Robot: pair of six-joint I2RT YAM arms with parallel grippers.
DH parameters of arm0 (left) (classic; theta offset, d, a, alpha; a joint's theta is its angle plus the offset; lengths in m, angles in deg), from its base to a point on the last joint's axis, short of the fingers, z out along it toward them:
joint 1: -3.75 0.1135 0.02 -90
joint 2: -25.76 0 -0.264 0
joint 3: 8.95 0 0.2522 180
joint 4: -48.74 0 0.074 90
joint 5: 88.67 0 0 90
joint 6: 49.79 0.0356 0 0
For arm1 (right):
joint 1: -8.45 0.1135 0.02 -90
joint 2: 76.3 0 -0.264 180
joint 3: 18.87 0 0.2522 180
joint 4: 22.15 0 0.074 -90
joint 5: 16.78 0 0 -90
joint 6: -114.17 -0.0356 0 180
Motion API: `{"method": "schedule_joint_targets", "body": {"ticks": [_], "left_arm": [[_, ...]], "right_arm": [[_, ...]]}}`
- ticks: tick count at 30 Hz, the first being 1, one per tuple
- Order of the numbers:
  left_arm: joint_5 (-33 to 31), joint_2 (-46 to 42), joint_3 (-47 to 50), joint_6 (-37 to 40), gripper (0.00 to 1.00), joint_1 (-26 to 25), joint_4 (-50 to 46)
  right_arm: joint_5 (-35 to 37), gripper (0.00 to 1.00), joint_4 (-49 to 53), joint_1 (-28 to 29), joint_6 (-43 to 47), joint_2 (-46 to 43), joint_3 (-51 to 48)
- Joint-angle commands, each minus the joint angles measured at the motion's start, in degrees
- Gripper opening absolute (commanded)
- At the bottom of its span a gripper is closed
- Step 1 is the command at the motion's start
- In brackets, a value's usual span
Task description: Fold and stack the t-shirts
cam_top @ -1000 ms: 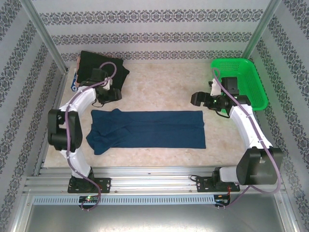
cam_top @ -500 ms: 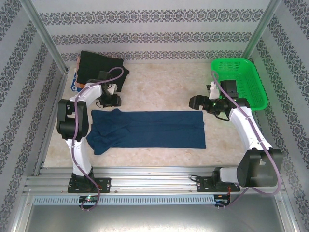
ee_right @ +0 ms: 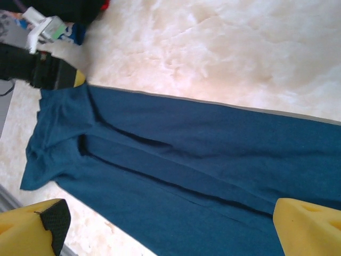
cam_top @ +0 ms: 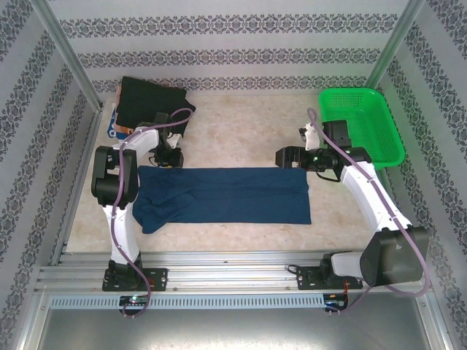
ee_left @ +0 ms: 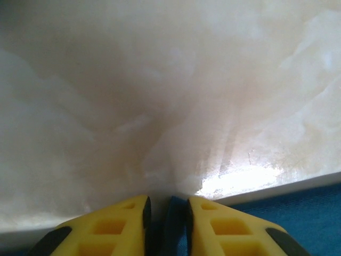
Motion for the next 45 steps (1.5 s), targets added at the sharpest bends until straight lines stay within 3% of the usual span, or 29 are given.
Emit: {"method": "schedule_joint_targets", "body": {"ticks": [1,7,18,29,45], "left_arm": [[-1.1,-0.1,-1.7,1.7,0.22,-0.5,-2.4],[-1.3,-2.0,-2.0,2.9,0.09,-1.1,-4.1],[-2.5,-15.2,5.6,0.8,0.07,-5.6,-3.7],[-0.9,-28.2,20.7,-9.5,0.08,-12.9,0.5],[1.2,-34.0,34.2,-23.2,0.09,-23.7,8.2]], "right_arm": [[-1.5,0.98,-0.7,1.7,2.3,-1.7,1.8],[-1.3,0.98,-0.2,2.0,2.3,-1.1,2.7],[-0.4,0.98,-0.6,2.1,2.2,-0.2,3.6],[-0.9,0.98,-1.5,2.4,1.5,2.2,5.6],[0.0,0.98,-2.2,3.0,0.1,4.4,5.5]]}}
